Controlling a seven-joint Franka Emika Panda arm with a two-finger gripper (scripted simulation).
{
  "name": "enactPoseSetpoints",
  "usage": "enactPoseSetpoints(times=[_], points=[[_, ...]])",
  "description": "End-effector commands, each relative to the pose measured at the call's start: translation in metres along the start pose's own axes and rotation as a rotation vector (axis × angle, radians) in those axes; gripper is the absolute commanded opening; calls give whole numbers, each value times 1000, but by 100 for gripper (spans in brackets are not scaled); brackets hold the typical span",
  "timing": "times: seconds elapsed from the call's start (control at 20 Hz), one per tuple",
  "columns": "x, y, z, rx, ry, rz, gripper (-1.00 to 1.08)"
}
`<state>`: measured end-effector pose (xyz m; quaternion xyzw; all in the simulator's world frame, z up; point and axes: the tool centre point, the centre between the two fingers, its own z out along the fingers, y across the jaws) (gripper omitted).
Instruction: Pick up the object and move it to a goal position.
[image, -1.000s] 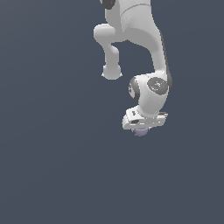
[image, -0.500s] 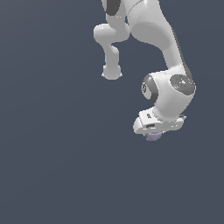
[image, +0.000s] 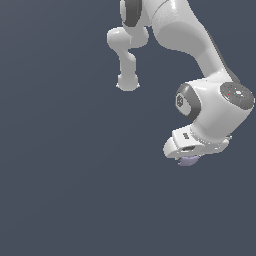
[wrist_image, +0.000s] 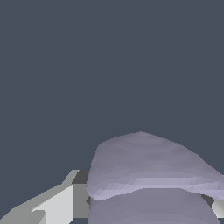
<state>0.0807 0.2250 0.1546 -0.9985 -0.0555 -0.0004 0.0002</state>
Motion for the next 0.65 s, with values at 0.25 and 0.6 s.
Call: enactPoseSetpoints(times=[0.25, 0.6], points=[[14, -9, -10, 0, 0, 0, -100], [18, -12, -12, 0, 0, 0, -100]])
